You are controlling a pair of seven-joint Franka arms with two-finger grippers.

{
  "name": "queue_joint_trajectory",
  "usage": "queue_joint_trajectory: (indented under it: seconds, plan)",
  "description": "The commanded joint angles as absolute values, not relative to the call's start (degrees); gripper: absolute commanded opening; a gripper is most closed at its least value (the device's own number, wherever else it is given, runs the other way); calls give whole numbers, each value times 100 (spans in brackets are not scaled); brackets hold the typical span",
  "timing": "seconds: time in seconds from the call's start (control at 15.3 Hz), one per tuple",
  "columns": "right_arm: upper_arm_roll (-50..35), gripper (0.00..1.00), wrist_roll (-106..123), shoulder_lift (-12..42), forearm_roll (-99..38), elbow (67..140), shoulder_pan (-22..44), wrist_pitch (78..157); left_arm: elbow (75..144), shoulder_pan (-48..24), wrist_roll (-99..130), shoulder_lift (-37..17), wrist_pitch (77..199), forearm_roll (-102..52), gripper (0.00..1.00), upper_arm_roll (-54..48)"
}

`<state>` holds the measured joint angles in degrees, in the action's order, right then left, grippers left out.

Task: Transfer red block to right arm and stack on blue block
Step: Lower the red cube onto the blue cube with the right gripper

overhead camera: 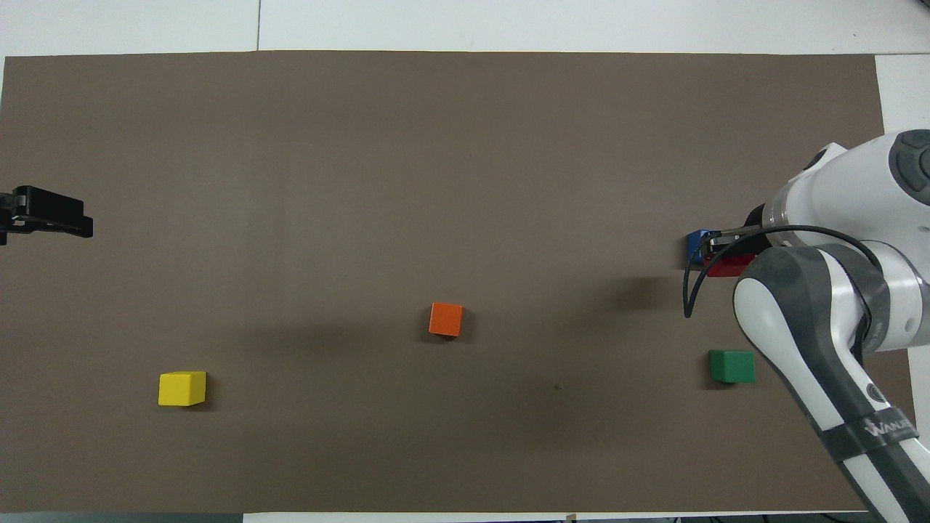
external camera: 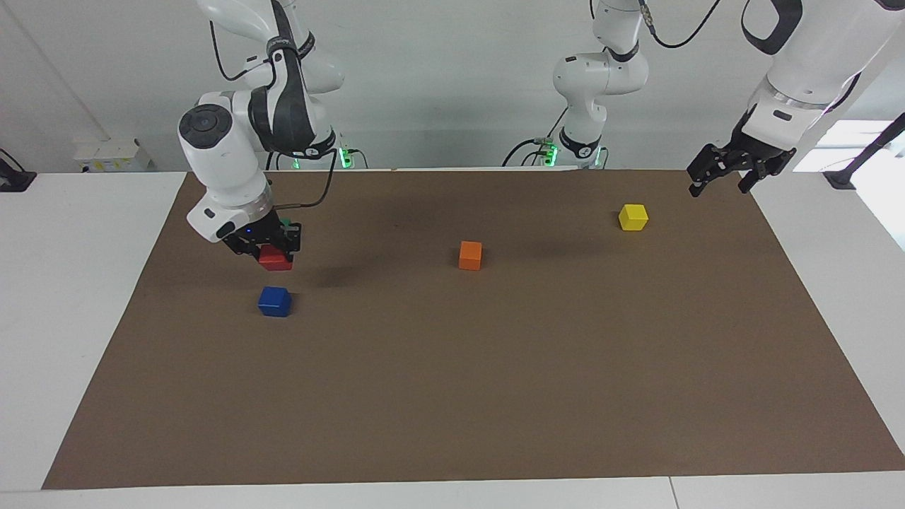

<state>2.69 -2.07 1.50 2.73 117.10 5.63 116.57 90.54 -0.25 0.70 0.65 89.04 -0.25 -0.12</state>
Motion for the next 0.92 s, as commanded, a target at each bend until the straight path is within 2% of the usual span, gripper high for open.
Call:
queue_joint_trajectory:
  seconds: [0.0,0.39,0.85]
  plan:
    - [193,0,-360,62,422,12154,413,12215,9167,-88,-61,158,8974,-44,100,9]
    - [193,0,-510,44,1081,12664,352,13340,9088,-88,-35,149,8798,-35,100,-254]
    - [176,0,-527,255,1072,12726,246,13798,9114,-166,-9,167,8833,52,100,-342]
